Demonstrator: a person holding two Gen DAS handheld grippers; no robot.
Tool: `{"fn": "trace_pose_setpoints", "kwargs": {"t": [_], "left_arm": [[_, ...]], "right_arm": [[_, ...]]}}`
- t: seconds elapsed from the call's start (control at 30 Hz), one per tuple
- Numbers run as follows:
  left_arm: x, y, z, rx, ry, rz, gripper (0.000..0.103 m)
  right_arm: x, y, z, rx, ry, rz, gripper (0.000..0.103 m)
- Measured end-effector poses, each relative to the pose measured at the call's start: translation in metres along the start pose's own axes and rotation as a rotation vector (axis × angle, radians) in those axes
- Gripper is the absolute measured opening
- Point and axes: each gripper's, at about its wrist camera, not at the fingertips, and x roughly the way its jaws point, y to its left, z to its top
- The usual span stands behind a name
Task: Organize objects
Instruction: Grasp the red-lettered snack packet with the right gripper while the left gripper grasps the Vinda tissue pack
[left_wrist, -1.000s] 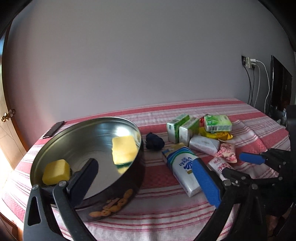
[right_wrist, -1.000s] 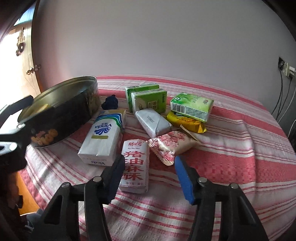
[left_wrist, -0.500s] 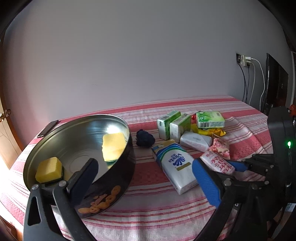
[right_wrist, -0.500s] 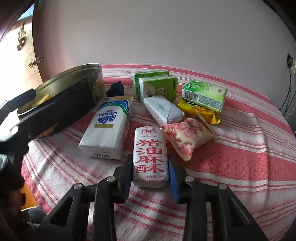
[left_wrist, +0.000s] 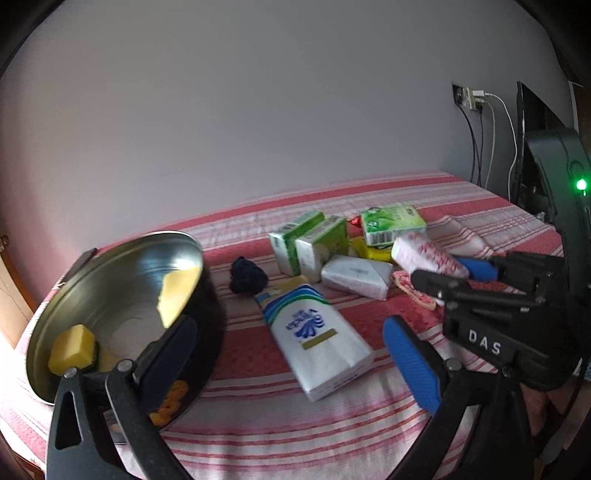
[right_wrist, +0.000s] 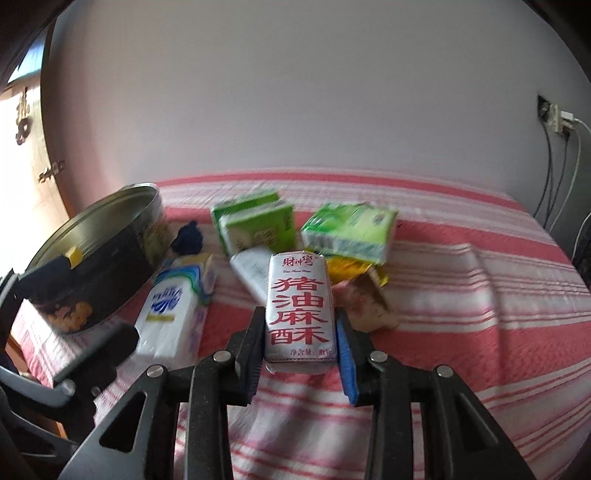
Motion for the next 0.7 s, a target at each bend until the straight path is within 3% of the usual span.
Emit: {"fn": "trace_pose_setpoints", "kwargs": {"t": [0.23, 0.5, 0.7], "left_arm": [[0.023, -0.011, 0.002, -0.001, 0.083, -0.037, 0.101], [0.047, -0.005, 0.008, -0.043, 0.162, -0.029, 0.099], [0.059, -0.006, 0.006, -0.04, 0.22, -0.032, 0.069]], "right_arm": [[0.006, -0.007, 0.004, 0.032, -0.015, -0.002, 0.037], [0.003, -0.013, 0.003, 0.066, -0.027, 0.024, 0.037], [0.005, -0.012, 0.002, 0.059, -0.021, 0.017, 0.037]]}}
